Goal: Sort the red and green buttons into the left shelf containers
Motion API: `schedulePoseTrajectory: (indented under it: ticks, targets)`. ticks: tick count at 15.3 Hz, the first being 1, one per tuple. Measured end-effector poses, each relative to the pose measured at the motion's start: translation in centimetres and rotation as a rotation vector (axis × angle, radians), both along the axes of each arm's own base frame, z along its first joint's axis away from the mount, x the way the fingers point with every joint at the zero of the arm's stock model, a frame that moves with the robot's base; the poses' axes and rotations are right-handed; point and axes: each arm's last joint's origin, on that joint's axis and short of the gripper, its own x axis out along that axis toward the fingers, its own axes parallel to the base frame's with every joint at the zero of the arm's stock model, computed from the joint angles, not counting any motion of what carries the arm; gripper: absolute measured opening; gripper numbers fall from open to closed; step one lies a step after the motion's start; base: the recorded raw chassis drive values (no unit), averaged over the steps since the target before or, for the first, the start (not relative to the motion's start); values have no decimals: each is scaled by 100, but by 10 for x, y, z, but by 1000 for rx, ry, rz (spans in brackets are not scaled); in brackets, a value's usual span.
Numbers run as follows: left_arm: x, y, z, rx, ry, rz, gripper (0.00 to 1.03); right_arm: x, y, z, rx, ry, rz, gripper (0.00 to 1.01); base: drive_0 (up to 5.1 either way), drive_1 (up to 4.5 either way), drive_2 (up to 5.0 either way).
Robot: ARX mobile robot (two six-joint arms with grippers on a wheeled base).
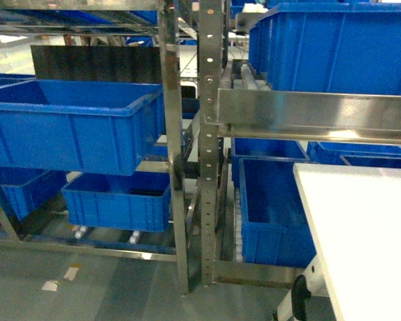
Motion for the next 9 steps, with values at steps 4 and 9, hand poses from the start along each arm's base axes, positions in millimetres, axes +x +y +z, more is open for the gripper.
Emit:
schedulePoseTrajectory:
  ticks: [4, 9]
  targets:
    - [0, 0, 0, -1, -2, -1, 28, 0, 0, 0, -1, -2, 0, 26, -470, 369, 110]
    - [0, 0, 0, 0, -1, 0, 28, 0, 0, 0, -1, -3, 0, 26, -415, 441, 34]
